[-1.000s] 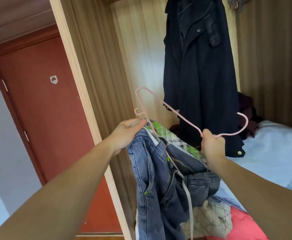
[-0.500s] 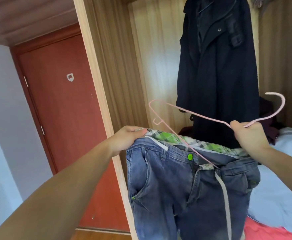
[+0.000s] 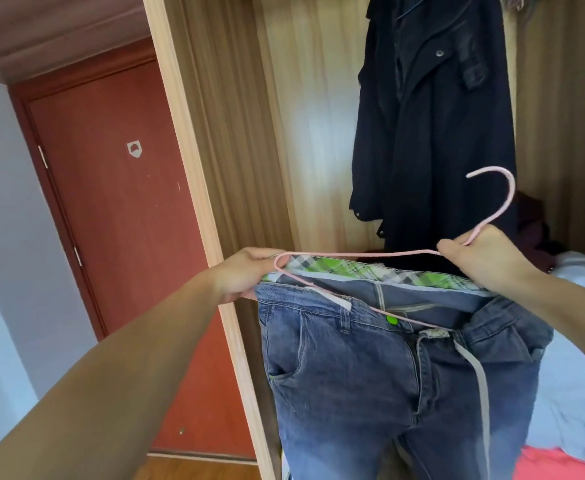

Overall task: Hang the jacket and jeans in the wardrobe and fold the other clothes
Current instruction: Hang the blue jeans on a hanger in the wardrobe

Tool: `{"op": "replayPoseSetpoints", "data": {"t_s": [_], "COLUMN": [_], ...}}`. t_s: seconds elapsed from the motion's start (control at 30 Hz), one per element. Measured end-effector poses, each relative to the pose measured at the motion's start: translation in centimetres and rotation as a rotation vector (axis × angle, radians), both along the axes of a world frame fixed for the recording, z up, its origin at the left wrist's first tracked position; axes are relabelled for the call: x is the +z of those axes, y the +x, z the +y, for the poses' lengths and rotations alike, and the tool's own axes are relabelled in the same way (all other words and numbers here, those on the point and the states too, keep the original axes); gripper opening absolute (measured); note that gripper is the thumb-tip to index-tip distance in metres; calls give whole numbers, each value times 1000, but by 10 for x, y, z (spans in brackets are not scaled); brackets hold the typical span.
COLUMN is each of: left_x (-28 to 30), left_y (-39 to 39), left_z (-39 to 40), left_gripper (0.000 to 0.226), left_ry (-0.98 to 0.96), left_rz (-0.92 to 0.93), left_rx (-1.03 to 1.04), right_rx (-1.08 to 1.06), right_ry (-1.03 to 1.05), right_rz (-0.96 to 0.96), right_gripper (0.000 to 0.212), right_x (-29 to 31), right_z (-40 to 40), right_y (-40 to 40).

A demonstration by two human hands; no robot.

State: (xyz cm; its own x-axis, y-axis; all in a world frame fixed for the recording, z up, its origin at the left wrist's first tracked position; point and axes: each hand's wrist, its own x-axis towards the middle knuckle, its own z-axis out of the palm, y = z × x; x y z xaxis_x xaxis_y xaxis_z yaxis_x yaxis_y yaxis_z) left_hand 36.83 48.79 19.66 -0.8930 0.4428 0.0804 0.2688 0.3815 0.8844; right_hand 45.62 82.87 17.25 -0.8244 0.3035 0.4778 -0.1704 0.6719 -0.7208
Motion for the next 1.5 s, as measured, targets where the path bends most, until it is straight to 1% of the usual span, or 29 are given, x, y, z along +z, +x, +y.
{"op": "replayPoseSetpoints", "data": {"t_s": [0.1,0.2,0.33,0.43,0.5,0.57,0.6,0.7,0.73,0.8,0.9,0.97,1.03,1.1,1.13,1.17,1.23,1.3,1.33,1.4,1.43,1.5], "left_x": [0,3,10,6,2,-3,-6,-9,-8,-5,-1,-3,-4,-2,0,1,1,0,-2,-4,-5,-6], "left_y": [-5,-4,-2,-5,-5,-5,-6,-10,-9,-5,6,12,10,14,17,21,31,36,34,26,21,14], "left_z": [-5,2,22,39,52,60,59,49,48,55,78,84,81,81,85,91,107,118,118,113,111,107], "left_gripper": [22,22,32,34,45,53,52,35,36,38,42,43,37,42,44,40,31,29,30,31,30,29], "left_ry": [-57,-153,-244,-295,-315,-347,-376,-471,-479,-460,-517,-452,-379,-361,-384,-432,-489,-410,-368,-348,-349,-342], "left_rz": [49,170,441,562,608,619,599,511,515,580,661,643,599,536,517,532,637,722,738,736,726,725], "left_rx": [40,30,-13,-25,-25,-31,-26,25,48,72,41,24,7,-35,-60,-84,-119,-148,-152,-140,-134,-133], "right_rx": [-27,-46,-62,-75,-61,-50,-49,-57,-59,-57,-20,0,7,13,18,32,82,153,195,258,270,258], "right_ry": [88,173,338,325,308,292,280,239,238,259,257,223,192,165,155,151,163,189,207,296,369,521], "right_rz": [-50,-107,-157,-140,-128,-126,-122,-99,-91,-88,-86,-87,-99,-87,-76,-67,-44,-36,-53,-152,-231,-407], "right_gripper": [48,49,42,39,40,41,41,40,40,41,47,52,55,57,57,57,57,58,55,36,27,20], "right_x": [4,3,0,5,7,7,8,9,9,10,11,16,21,26,27,28,30,30,30,32,32,28], "right_z": [-9,-23,-49,-61,-64,-66,-65,-59,-58,-60,-64,-60,-53,-49,-49,-50,-53,-50,-45,-28,-17,7], "right_y": [-3,-9,-16,-16,-17,-19,-19,-19,-18,-18,-20,-20,-20,-18,-17,-17,-17,-13,-10,-1,3,10]}}
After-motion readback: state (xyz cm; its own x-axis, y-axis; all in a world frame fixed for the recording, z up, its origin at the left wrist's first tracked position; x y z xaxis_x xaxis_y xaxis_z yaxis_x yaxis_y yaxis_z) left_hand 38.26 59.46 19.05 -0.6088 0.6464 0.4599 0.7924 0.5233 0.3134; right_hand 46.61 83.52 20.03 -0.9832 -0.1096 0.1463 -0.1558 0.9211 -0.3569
